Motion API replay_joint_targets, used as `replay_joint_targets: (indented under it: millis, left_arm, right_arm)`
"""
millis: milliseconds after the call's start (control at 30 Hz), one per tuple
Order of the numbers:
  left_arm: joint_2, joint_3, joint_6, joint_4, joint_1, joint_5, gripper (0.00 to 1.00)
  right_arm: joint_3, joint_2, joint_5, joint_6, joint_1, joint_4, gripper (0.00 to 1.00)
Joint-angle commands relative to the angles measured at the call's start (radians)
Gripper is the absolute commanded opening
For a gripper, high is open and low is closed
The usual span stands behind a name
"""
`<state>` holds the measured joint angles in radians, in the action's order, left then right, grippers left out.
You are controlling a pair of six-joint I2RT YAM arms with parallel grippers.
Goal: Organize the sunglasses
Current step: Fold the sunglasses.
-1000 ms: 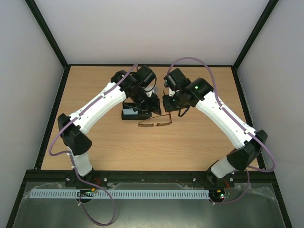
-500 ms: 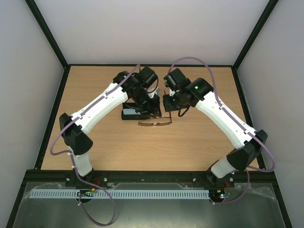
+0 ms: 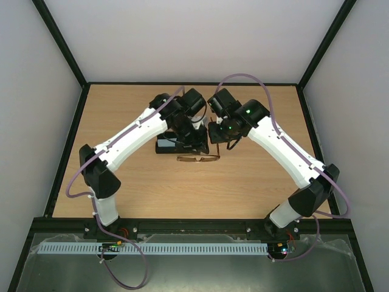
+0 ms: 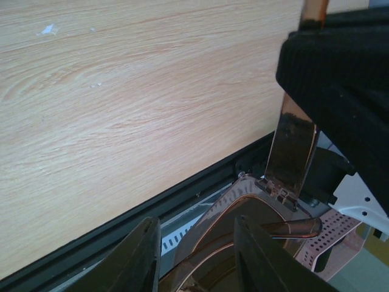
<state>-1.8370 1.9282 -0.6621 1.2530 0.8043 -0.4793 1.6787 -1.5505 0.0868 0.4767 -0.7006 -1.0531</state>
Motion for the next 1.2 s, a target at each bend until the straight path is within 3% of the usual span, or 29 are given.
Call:
replay_joint_targets:
  millis: [0, 133, 167, 200, 400, 567, 700, 833, 1033, 1167]
  left_arm:
    - [0.006, 0.051, -0.005, 0.035, -0.075, 0.028, 0.44]
    - [0.022, 0.124, -0.018, 0.041, -0.201, 0.071, 0.77]
    - [0.028, 0.146, -0.021, 0.039, -0.227, 0.075, 0.92]
    - [0.036, 0.162, -0.027, 0.039, -0.253, 0.077, 0.98]
    - [0.148, 0.122, -0.080, -0.013, -0.353, 0.066, 0.99]
    - [0.291, -0.061, -0.186, -0.166, -0.366, 0.005, 0.99]
    - [0.446, -0.356, -0.357, -0.479, -0.362, -0.073, 0.99]
    - [0.560, -0.600, -0.566, -0.869, -0.317, -0.065, 0.99]
    - [0.505, -0.654, -0.636, -1.031, -0.278, -0.021, 0.99]
    - [0.444, -0.619, -0.572, -1.036, -0.247, 0.049, 0.99]
  right_arm:
    - [0.026, -0.005, -0.007, 0.017, 0.003, -0.037, 0.01]
    - [-0.006, 0.024, -0.021, 0.022, 0.003, -0.042, 0.01]
    - [-0.020, 0.034, -0.022, 0.027, 0.003, -0.042, 0.01]
    - [-0.032, 0.043, -0.024, 0.032, 0.003, -0.043, 0.01]
    - [-0.061, 0.069, -0.041, 0.069, 0.031, -0.051, 0.01]
    - [-0.066, 0.058, -0.129, 0.094, 0.199, -0.053, 0.01]
    - [-0.070, 0.012, -0.240, 0.127, 0.356, -0.039, 0.01]
    - [-0.045, -0.039, -0.325, 0.205, 0.408, -0.018, 0.01]
    - [-0.104, -0.048, -0.450, 0.330, 0.449, 0.081, 0.01]
    - [-0.211, -0.017, -0.482, 0.418, 0.473, 0.158, 0.01]
